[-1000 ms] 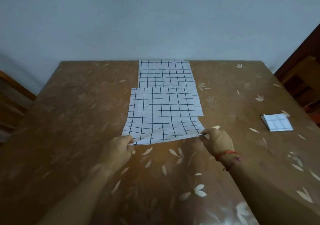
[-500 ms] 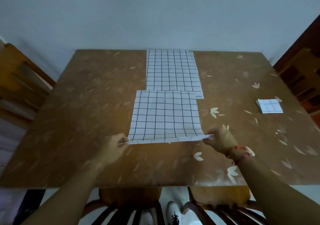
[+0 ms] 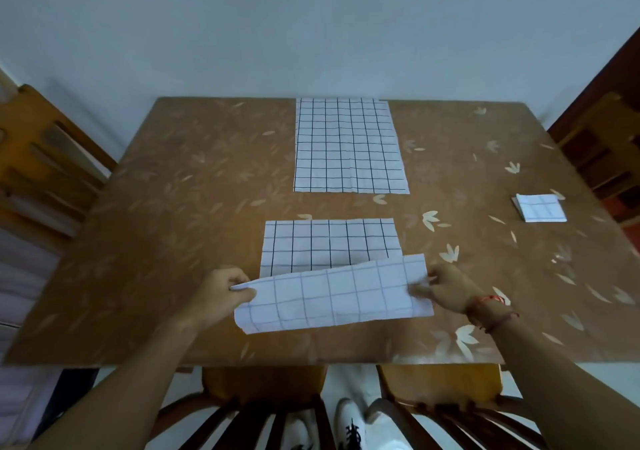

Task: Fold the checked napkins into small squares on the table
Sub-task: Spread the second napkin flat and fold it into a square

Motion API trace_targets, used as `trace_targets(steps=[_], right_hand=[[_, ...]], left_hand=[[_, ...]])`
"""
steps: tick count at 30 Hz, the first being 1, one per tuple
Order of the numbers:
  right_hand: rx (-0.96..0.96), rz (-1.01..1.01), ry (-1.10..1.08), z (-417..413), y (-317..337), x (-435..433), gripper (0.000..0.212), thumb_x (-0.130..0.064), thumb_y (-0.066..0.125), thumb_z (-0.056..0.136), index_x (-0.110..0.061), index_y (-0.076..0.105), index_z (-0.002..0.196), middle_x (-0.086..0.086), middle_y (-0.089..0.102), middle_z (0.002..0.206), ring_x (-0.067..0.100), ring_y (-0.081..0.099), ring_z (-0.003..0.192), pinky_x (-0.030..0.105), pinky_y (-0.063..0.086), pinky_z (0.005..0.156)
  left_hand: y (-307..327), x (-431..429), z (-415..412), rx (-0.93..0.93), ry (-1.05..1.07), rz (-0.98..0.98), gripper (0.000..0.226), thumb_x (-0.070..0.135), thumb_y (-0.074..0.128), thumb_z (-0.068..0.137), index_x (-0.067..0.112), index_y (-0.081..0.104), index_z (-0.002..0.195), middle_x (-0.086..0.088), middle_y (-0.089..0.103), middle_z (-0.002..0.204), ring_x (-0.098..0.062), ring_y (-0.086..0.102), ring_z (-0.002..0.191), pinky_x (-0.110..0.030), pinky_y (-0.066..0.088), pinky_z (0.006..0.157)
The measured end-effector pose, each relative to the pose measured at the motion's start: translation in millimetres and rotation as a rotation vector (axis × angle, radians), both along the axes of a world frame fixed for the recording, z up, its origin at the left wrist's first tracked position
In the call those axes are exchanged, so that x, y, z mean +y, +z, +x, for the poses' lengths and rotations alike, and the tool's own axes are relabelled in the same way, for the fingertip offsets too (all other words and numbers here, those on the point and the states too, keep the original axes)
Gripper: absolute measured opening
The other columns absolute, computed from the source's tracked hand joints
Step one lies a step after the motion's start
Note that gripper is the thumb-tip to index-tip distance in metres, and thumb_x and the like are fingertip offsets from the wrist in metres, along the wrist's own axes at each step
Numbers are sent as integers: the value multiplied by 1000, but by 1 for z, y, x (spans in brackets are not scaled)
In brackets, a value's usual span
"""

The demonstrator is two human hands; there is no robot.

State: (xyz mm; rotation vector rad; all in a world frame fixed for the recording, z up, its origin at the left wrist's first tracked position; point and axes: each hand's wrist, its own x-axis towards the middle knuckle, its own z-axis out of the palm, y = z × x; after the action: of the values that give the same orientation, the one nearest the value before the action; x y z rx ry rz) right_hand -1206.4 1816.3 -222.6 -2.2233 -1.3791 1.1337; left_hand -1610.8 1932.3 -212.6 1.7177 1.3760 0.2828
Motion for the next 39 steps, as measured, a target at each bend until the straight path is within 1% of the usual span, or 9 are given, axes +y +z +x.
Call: trace_targets(steps=[6,8,11,18,23,27,32,35,39], right_hand=[[72,4,-77,8,3,15,8,-26,72,82,-25,71,90,-4,71,91,12,68,83,26,55,73],[81,-7,-98,9,-1,22,18,-28,72,82,-18,71,97,-2,72,92,12,69,79,23,55,65],[70,-58,-155,15,-15,30,16,-31,72,82,-16,71,88,5,74,84,19,71,71,23,54,57],[145,-248,-309,17,-58,27,18,-21,73,82,-6,71,92,8,72,86,21,69,76,28,56,63],[139,-258,-429,19,-78,24,18,-19,75,80,-4,70,90,9,72,82,23,70,74,32,58,65],[142,-184,-523,20,-88,30,18,-19,76,79,-6,69,89,11,72,83,28,70,76,42,60,74],[184,-165,-596,15,-91,31,22,-12,79,75,-6,66,92,10,71,85,29,70,75,40,59,72],[144,-155,-595,11,-94,28,22,-11,80,73,-9,68,91,9,69,85,27,68,80,38,58,75],[74,-125,-609,7,-94,29,16,-16,81,72,-13,67,80,8,67,79,25,64,76,31,53,69]], left_hand=[[9,24,12,-33,70,26,10,12,68,85,6,65,78,-16,68,79,-28,65,73,-32,47,55],[3,33,17,-31,91,25,11,13,69,84,7,64,77,-17,67,78,-28,63,70,-32,46,54],[-8,45,25,-24,121,28,11,11,72,82,7,64,75,-16,67,76,-26,61,69,-29,43,56],[-44,59,52,-2,158,25,8,9,72,82,7,65,85,-13,67,82,-27,63,77,-29,44,63],[-54,69,75,-68,215,16,17,8,71,84,7,63,100,-6,68,92,-9,63,81,-21,46,60],[-60,75,85,-86,260,-17,30,11,71,85,9,58,112,-3,64,101,-13,61,89,-21,47,59],[-73,72,74,-40,316,-67,50,4,70,84,12,50,129,-1,61,106,-15,58,95,-20,45,65],[-82,64,66,23,273,-38,49,5,70,84,13,51,128,1,58,110,-18,57,104,-24,47,76],[-90,33,67,279,-70,290,39,20,62,88,16,56,126,-2,52,127,-21,48,119,-34,42,95]])
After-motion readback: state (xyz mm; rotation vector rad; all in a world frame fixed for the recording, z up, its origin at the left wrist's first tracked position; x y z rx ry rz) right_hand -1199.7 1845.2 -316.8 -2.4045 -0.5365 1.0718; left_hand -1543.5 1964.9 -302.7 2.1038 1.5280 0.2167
